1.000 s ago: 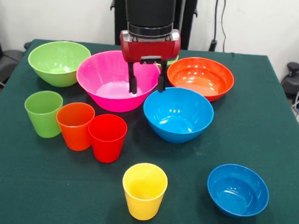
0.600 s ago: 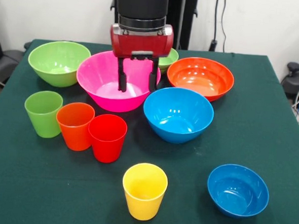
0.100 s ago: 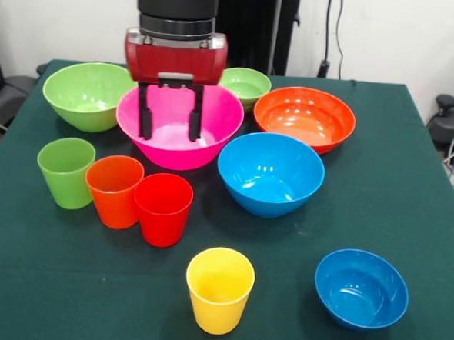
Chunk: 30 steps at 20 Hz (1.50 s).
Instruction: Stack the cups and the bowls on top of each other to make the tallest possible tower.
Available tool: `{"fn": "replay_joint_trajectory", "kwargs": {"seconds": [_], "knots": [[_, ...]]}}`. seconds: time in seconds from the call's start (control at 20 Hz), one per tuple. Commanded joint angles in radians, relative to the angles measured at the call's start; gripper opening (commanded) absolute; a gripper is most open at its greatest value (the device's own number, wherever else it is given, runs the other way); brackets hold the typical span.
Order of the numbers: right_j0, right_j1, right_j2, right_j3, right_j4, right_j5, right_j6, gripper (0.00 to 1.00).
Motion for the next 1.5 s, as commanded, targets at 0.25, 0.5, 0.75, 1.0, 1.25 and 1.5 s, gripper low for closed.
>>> {"fn": "replay_joint_trajectory", "kwargs": {"seconds": [0.25, 0.5, 0.75, 1.0, 1.25, 1.5], "knots": [[-0.018, 0.098, 0.045, -0.053, -0.116, 0.069, -0.143, 1.0], [-0.041, 0.109, 0.072, -0.044, -0.109, 0.055, -0.145, 1.0], [-0.04, 0.141, 0.076, -0.064, -0.117, 0.036, -0.134, 1.0], [-0.042, 0.177, 0.089, -0.08, -0.12, 0.019, -0.13, 1.0], [-0.035, 0.201, 0.092, -0.082, -0.127, -0.007, -0.111, 1.0], [-0.026, 0.199, 0.09, -0.061, -0.133, -0.028, -0.094, 1.0]]}}
